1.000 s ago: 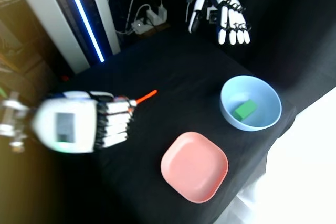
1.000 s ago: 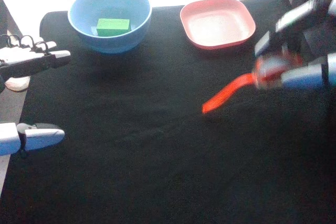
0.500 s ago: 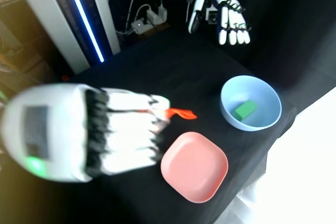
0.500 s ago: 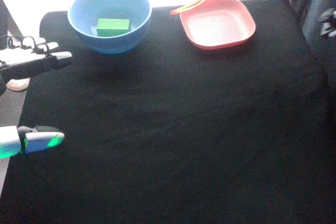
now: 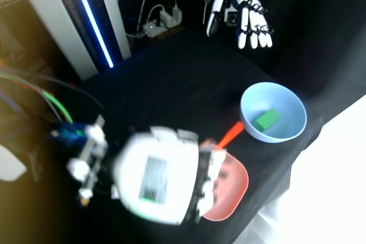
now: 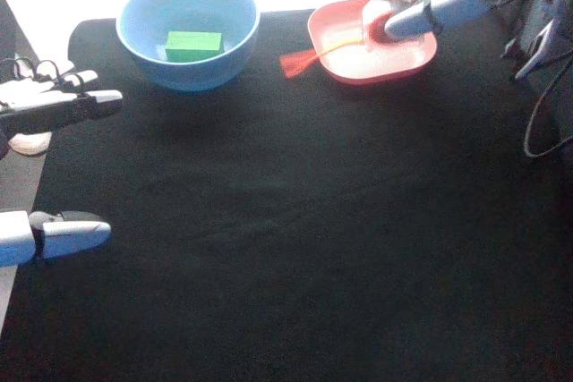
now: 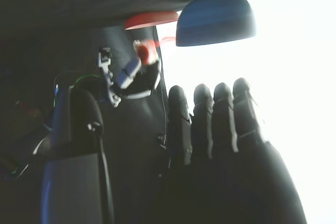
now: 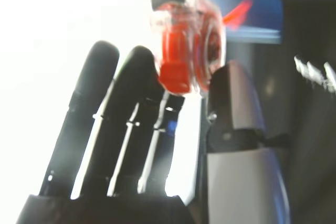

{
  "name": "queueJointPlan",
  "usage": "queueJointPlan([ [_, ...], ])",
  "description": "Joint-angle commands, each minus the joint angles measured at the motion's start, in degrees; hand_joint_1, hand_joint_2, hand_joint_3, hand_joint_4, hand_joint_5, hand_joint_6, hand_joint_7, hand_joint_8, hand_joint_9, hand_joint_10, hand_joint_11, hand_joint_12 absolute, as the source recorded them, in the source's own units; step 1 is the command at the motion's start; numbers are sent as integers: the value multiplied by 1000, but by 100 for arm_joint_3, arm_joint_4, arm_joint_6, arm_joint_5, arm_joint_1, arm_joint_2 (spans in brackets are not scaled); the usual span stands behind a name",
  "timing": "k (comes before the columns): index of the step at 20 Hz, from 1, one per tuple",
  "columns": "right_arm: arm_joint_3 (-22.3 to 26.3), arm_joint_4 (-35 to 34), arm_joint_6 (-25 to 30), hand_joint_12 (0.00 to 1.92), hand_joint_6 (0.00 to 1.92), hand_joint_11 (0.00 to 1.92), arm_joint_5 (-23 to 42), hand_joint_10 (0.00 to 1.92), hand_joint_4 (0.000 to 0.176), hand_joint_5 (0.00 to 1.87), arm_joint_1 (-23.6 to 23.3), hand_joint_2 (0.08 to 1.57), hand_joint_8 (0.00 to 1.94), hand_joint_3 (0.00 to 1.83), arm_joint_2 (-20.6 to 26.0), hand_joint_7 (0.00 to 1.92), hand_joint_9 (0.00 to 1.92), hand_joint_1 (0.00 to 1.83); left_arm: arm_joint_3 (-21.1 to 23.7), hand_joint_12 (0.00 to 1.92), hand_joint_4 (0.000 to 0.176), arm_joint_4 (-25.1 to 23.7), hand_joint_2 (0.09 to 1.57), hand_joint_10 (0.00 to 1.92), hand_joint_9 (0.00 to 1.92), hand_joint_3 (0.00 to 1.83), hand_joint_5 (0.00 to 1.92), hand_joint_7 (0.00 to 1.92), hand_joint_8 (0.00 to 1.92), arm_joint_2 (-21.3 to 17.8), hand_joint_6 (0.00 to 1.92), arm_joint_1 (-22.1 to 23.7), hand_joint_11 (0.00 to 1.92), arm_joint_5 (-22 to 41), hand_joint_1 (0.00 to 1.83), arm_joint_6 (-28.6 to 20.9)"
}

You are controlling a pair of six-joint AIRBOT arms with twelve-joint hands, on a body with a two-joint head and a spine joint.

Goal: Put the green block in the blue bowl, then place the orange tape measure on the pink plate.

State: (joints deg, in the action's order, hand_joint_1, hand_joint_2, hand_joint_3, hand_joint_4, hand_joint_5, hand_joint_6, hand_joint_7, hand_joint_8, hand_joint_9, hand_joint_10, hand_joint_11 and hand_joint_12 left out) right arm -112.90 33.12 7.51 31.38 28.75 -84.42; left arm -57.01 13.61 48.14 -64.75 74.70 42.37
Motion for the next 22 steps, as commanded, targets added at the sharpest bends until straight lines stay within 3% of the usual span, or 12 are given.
queueJointPlan([
  [1,-49,-211,68,992,759,1117,492,937,0,1079,-99,1016,7,0,-46,1407,1170,1406,-33,1,19,47,956,4,64,4,425,201,0,3,2,37,2,684,891,-42],
  [2,-57,-144,68,972,534,542,465,919,0,1152,-99,1012,322,0,-67,1366,1107,1410,-40,2,22,44,956,6,70,3,428,202,0,12,3,46,5,679,886,-42],
  [3,-57,-128,68,1258,469,334,463,713,0,1137,-99,1042,792,2,-70,1198,956,1319,-44,1,20,44,957,4,65,3,431,204,1,22,3,48,2,672,901,-42],
  [4,-56,-127,69,1271,121,215,463,437,0,773,-99,953,313,0,-70,662,608,1207,-49,11,15,44,964,9,81,6,434,212,4,34,4,49,23,657,906,-45],
  [5,-64,-127,69,1208,23,150,463,231,3,573,-99,905,84,0,-70,508,498,1072,-57,17,12,44,967,11,88,6,438,216,5,46,5,49,34,636,902,-62],
  [6,-82,-122,69,922,1,5,463,22,112,207,-99,856,12,0,-68,142,197,877,-69,36,0,39,976,16,111,9,447,222,5,62,6,49,65,614,893,-82],
  [12,53,-119,71,52,8,0,572,0,127,27,-98,840,2,0,-62,8,1,809,-59,29,0,37,991,0,84,11,451,222,2,60,3,43,12,682,890,-96],
  [15,684,-476,70,0,0,0,1205,0,148,0,-98,852,0,5,349,0,0,801,-40,33,0,76,993,2,74,9,445,207,0,50,0,20,7,792,887,-98],
  [16,909,-701,70,0,0,0,1503,0,170,0,-96,846,0,2,627,0,0,801,-25,36,12,103,991,0,67,7,427,192,0,34,0,-4,6,860,889,-98],
  [18,1422,-1152,67,0,0,0,2063,0,175,0,39,823,0,0,1079,0,0,808,49,192,0,156,954,3,113,5,410,210,0,-31,0,-93,4,1121,888,-98],
  [21,1868,-1868,66,0,0,0,2956,0,175,0,482,783,0,0,1395,0,0,828,165,506,8,255,956,2,138,4,362,197,4,-90,5,-269,0,1434,906,-99],
  [22,2112,-2277,65,0,0,0,3496,0,141,0,818,807,0,0,1575,0,0,792,219,576,30,309,964,4,147,6,372,209,5,-104,6,-387,0,1646,900,-99],
])
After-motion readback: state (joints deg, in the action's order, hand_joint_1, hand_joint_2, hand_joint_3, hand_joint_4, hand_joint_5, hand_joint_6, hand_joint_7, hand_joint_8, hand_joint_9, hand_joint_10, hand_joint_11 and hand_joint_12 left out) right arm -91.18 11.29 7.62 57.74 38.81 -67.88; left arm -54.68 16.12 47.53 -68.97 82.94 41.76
